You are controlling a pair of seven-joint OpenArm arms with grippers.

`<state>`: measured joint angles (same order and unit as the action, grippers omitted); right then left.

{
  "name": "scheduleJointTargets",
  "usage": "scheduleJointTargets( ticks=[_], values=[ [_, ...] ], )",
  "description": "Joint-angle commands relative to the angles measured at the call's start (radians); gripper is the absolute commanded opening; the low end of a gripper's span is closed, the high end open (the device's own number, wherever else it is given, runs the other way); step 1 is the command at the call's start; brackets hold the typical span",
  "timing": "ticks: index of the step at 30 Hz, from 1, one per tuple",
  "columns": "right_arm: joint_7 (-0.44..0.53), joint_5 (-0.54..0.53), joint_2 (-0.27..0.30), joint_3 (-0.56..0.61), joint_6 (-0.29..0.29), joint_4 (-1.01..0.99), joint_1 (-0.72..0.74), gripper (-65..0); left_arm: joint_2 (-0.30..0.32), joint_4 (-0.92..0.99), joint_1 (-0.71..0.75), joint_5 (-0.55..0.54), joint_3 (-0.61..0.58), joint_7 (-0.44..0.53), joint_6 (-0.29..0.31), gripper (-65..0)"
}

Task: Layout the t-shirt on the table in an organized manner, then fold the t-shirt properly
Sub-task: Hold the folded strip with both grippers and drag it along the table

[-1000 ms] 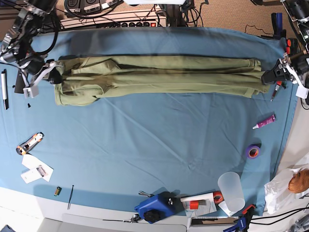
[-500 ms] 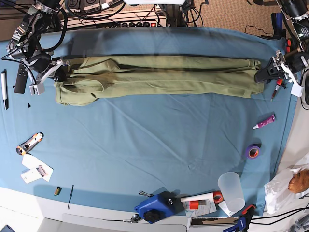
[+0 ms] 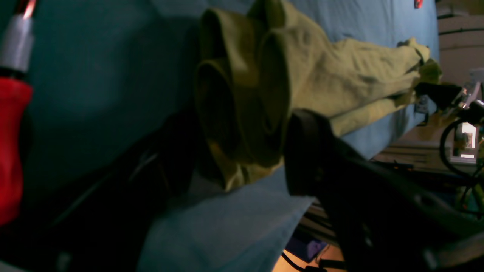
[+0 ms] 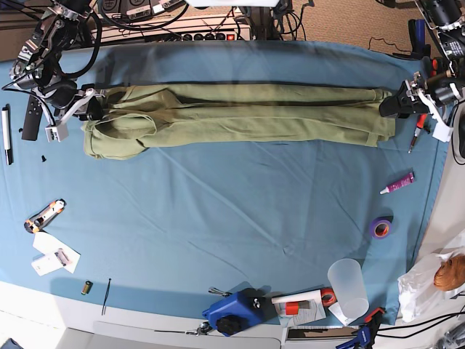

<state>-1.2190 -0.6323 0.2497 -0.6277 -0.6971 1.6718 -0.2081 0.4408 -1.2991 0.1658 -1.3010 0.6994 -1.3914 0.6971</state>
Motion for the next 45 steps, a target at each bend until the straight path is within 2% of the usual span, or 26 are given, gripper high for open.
scheduleJointTargets(
  ticks=[1,4,7,13,16,20,27,30,34,40,44,45],
  values=[
    [0.016,-0.016,0.019,-0.008,-0.001,0.017,0.006,-48.6,0.016,-0.013,-0.005,0.045,-0.015,-0.005,0.001,-28.5],
    [0.016,-0.035,0.019,-0.008,-0.001,0.017,0.006,-48.6,0.010,-0.013,-0.005,0.140,-0.090,0.029,0.001,-28.5],
    [0.015,-0.050,0.019,-0.008,-0.001,0.017,0.006,-48.6,0.011,-0.013,-0.010,0.188,-0.193,0.073,0.001,-28.5],
    [0.015,-0.048,0.019,-0.008,-0.001,0.017,0.006,-48.6,0.010,-0.013,-0.028,0.320,-0.319,0.073,-0.098,-29.9],
    [0.015,-0.049,0.019,-0.008,-0.001,0.017,0.006,-48.6,0.011,-0.013,-0.029,0.353,-0.315,0.064,-0.146,-41.1],
    [0.016,-0.053,0.019,-0.008,-0.001,0.017,0.006,-48.6,0.011,-0.019,-0.033,0.362,-0.315,0.011,-0.162,-65.0],
    [0.018,-0.053,0.019,-0.008,-0.001,0.017,0.006,-48.6,0.011,-0.140,-0.033,0.364,-0.313,-0.005,-0.162,-65.0],
    [0.022,-0.119,0.019,-0.008,-0.001,0.017,0.006,-48.6,0.011,-0.219,-0.033,0.410,-0.288,-0.005,-0.162,-65.0],
    [0.040,-0.271,0.019,-0.009,-0.001,0.017,0.013,-48.7,0.011,-0.288,-0.033,0.459,-0.209,0.019,-0.183,-65.0],
    [0.026,-0.275,0.019,-0.009,-0.001,0.017,0.061,-48.6,0.012,-0.294,-0.033,0.466,-0.035,0.024,-0.185,-65.0],
    [0.021,-0.271,0.019,-0.009,-0.001,0.017,0.089,-48.7,0.025,-0.295,-0.027,0.336,0.013,-0.005,-0.171,-65.0],
    [0.020,-0.269,0.019,-0.009,-0.001,0.017,0.093,-48.6,0.027,-0.296,-0.024,0.282,0.013,-0.005,-0.147,-65.0]
  ],
)
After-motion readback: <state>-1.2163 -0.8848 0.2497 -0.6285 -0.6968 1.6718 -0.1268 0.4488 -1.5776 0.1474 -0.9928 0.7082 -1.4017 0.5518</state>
